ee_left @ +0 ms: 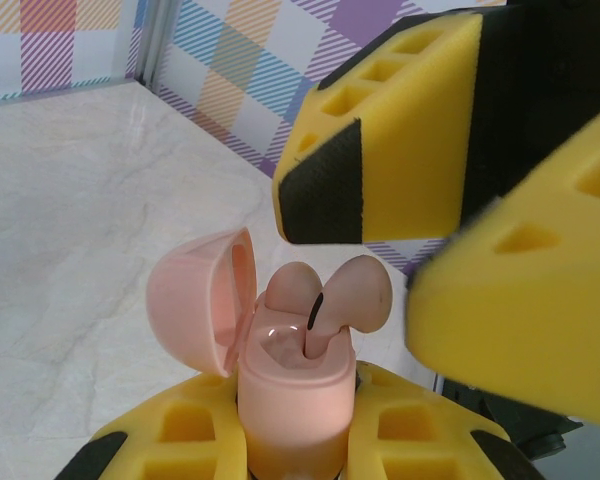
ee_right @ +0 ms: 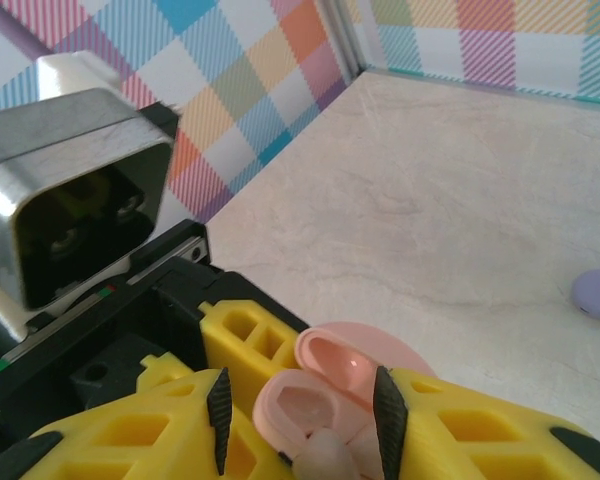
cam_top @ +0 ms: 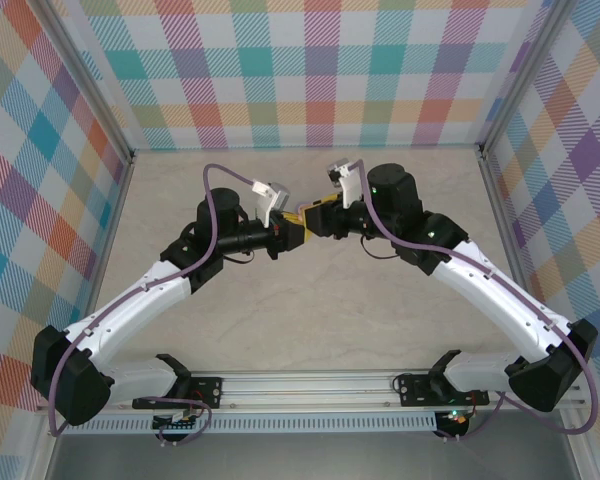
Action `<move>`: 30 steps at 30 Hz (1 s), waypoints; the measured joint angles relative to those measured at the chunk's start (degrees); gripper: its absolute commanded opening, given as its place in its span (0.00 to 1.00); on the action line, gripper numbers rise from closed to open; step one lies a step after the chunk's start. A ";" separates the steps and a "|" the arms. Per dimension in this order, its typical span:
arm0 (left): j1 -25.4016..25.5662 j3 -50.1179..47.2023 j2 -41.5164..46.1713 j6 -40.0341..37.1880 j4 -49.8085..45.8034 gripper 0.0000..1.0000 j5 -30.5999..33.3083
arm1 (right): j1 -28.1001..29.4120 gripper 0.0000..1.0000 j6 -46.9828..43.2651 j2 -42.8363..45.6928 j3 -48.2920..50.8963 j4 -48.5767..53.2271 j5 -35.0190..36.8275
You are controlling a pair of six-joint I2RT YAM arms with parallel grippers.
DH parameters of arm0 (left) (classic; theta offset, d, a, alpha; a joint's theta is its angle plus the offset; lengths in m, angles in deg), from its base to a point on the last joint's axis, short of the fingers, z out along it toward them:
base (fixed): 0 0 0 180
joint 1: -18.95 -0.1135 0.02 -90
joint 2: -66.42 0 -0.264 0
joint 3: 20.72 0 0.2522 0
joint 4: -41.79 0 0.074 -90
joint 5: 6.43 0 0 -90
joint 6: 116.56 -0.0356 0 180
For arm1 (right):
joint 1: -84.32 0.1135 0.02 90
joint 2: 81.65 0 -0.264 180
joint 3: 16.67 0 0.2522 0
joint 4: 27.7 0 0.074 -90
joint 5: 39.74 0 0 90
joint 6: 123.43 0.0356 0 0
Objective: Insert the wireless bluetooth earbuds into the charging case
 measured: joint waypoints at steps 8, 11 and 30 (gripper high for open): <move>0.00 0.00 0.48 -0.02 0.00 0.01 0.20 | 0.00 0.40 1.99 0.94 -0.24 2.40 7.98; 0.00 0.02 0.74 0.00 0.02 0.01 0.50 | 0.00 0.38 2.54 2.01 -0.39 4.33 11.06; 0.00 0.02 1.11 0.00 0.02 0.01 1.09 | 0.00 0.31 2.73 1.68 -0.92 9.33 7.26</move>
